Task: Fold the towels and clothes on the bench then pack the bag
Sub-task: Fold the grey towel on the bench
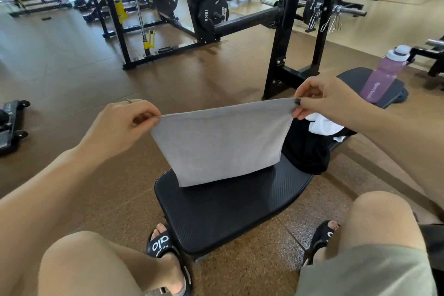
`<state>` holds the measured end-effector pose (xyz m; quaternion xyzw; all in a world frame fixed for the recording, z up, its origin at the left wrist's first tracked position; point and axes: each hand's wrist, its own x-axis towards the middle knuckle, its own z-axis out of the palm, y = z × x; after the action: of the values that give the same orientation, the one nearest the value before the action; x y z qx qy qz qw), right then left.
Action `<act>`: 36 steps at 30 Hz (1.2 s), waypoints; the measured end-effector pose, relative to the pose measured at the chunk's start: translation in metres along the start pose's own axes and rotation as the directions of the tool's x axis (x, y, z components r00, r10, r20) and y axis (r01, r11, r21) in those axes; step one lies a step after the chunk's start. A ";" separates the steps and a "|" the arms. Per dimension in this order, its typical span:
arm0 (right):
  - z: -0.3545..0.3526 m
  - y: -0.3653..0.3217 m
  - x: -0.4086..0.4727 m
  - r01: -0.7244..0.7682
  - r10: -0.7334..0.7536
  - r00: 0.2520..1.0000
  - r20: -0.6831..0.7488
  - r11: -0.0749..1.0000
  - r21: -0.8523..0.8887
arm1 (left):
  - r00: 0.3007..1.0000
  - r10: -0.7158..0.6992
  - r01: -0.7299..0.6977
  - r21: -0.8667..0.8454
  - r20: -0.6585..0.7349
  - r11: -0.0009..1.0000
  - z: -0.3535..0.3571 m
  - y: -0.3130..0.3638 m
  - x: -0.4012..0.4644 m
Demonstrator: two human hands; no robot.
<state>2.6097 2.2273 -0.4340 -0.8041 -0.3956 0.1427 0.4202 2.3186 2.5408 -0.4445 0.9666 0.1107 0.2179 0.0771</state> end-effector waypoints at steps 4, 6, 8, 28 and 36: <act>-0.004 -0.002 -0.011 0.002 -0.004 0.997 0.074 1.000 0.021 | 1.000 0.008 -0.008 -0.022 0.020 1.000 0.000 -0.001 -0.004; -0.003 0.002 -0.012 0.044 -0.034 0.993 0.111 0.996 -0.081 | 0.999 0.014 -0.013 -0.030 0.041 0.999 0.002 -0.001 -0.004; -0.001 0.008 -0.010 0.053 -0.039 0.993 0.113 0.991 -0.124 | 0.998 0.021 -0.020 -0.019 0.062 1.000 0.006 -0.003 -0.004; 0.085 0.091 0.021 0.146 -0.238 0.937 -0.257 0.932 -0.332 | 0.984 0.176 -0.173 0.410 0.031 0.896 0.085 -0.018 -0.032; 0.149 0.194 -0.062 0.278 -0.143 0.957 0.251 0.693 -0.665 | 0.830 0.258 -0.381 0.165 0.494 0.910 0.195 -0.006 -0.125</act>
<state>2.5864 2.1995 -0.6837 -0.8354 -0.5458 0.0066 0.0644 2.2936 2.4959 -0.6706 0.9966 -0.0481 -0.0245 -0.0621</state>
